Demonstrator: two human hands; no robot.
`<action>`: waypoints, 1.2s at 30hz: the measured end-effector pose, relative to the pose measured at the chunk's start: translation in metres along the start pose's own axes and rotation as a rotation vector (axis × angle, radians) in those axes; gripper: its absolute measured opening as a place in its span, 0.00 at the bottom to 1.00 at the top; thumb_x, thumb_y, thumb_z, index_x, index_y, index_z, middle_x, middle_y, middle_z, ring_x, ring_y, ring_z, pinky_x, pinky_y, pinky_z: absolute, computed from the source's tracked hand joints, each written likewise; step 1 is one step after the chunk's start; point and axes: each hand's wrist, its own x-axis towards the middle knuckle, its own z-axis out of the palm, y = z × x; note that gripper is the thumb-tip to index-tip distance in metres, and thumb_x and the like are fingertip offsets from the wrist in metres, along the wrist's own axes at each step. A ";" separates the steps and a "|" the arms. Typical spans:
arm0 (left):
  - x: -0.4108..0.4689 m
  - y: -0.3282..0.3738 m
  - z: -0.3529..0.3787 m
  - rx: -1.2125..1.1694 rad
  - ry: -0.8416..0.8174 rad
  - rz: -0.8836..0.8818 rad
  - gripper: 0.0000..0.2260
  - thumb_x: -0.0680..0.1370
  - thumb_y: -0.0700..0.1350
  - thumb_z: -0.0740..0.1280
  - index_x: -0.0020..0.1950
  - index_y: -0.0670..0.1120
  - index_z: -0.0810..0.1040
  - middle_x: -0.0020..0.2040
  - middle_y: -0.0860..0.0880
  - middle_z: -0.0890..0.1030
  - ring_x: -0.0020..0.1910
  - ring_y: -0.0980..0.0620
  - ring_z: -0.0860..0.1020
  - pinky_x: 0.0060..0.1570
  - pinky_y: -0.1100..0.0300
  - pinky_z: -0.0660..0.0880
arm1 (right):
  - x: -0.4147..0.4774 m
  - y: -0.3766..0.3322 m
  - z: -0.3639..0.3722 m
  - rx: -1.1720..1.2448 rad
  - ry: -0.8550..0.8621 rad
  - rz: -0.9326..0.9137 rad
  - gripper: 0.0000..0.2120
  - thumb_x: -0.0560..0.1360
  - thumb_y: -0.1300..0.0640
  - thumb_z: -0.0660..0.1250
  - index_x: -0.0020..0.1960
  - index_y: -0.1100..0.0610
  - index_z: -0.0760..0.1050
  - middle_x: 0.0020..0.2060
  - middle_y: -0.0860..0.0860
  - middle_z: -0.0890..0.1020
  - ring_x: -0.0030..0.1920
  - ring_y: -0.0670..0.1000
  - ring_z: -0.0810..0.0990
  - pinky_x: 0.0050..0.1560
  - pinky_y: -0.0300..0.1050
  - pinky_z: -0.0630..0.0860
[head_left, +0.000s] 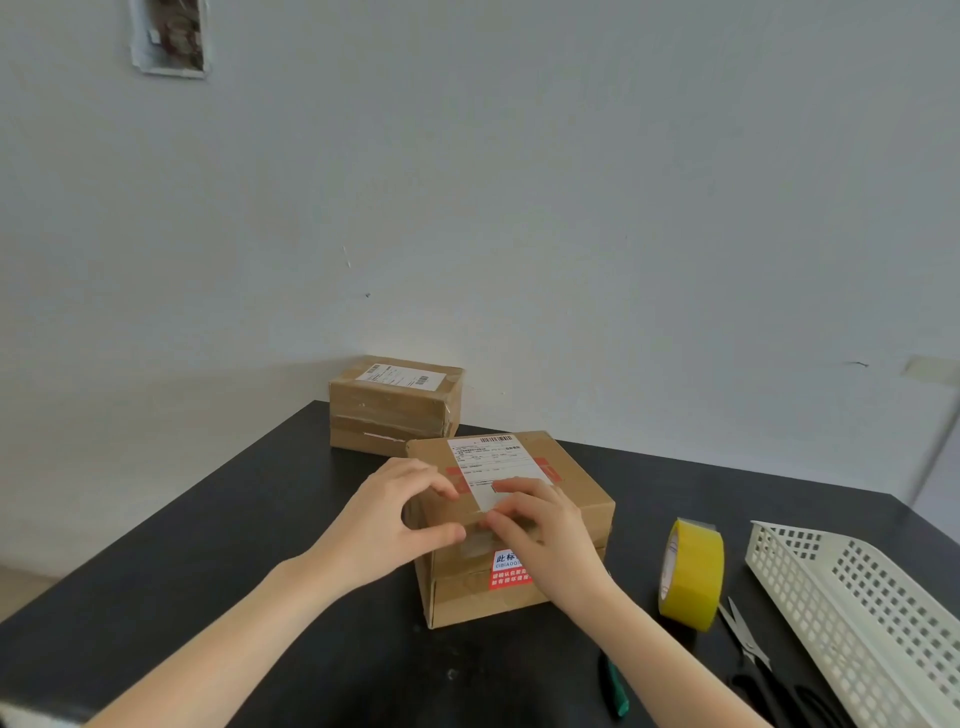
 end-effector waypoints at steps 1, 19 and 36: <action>0.000 0.002 0.000 0.005 0.000 0.006 0.12 0.70 0.58 0.72 0.51 0.59 0.77 0.54 0.73 0.66 0.57 0.73 0.65 0.55 0.73 0.61 | 0.000 -0.001 0.001 -0.026 0.001 -0.003 0.07 0.78 0.48 0.65 0.46 0.44 0.81 0.61 0.38 0.75 0.67 0.42 0.66 0.73 0.50 0.58; 0.000 0.004 0.008 -0.006 0.047 0.021 0.07 0.73 0.52 0.70 0.38 0.58 0.75 0.49 0.61 0.76 0.54 0.62 0.74 0.54 0.67 0.73 | -0.005 0.002 0.001 -0.072 -0.019 -0.010 0.09 0.71 0.43 0.71 0.36 0.39 0.73 0.62 0.37 0.74 0.68 0.41 0.63 0.72 0.46 0.55; 0.001 0.007 0.007 -0.018 0.065 0.042 0.09 0.74 0.50 0.70 0.37 0.59 0.72 0.45 0.59 0.77 0.50 0.60 0.77 0.52 0.64 0.76 | -0.004 0.005 0.015 -0.178 0.117 -0.038 0.13 0.71 0.44 0.72 0.36 0.47 0.71 0.55 0.38 0.77 0.63 0.40 0.69 0.68 0.39 0.54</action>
